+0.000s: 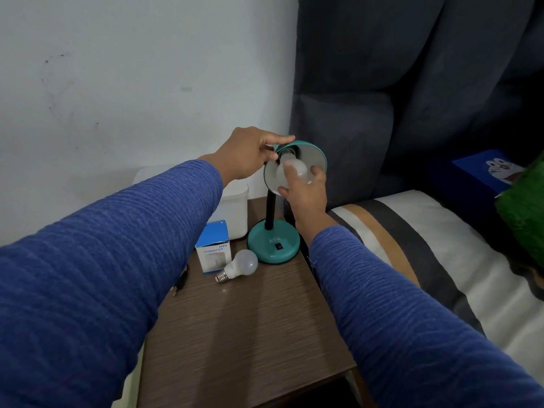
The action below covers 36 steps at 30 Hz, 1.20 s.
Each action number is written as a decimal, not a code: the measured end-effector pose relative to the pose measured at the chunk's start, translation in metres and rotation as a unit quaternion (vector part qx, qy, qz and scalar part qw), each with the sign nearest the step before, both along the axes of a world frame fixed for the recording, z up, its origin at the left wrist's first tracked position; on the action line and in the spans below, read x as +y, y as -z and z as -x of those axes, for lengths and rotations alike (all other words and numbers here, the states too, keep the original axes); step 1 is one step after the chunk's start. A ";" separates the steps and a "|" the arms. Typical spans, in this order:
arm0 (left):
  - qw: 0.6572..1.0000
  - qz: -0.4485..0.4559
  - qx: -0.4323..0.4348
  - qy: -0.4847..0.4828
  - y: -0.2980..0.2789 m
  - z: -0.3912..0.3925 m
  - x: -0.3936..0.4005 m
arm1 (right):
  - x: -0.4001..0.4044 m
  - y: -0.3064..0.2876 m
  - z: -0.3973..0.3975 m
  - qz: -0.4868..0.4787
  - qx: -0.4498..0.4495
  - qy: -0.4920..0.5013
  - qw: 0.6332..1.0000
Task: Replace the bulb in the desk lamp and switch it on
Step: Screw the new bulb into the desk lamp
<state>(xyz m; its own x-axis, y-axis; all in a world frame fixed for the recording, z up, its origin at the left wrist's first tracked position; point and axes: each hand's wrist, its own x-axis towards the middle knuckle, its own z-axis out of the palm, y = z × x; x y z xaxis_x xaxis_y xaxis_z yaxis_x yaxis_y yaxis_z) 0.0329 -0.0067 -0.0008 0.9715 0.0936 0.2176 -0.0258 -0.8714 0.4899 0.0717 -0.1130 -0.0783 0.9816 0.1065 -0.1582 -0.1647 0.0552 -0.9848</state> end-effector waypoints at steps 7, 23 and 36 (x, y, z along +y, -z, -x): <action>1.000 0.000 -0.003 -0.002 0.001 -0.001 0.001 | 0.002 -0.004 -0.002 -0.023 0.042 -0.018 0.999; 1.000 0.005 -0.004 0.000 0.002 -0.001 0.002 | 0.003 0.004 -0.004 -0.058 0.037 0.003 0.998; 1.000 -0.005 -0.011 -0.001 0.003 0.000 0.001 | -0.001 0.003 -0.004 -0.034 -0.017 -0.003 0.999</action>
<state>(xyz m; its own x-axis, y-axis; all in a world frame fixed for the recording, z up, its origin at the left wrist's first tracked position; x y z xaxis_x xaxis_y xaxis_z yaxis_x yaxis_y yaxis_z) 0.0329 -0.0058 -0.0038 0.9665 0.0940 0.2390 -0.0336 -0.8762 0.4807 0.0759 -0.1143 -0.0816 0.9857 0.1214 -0.1165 -0.1313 0.1220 -0.9838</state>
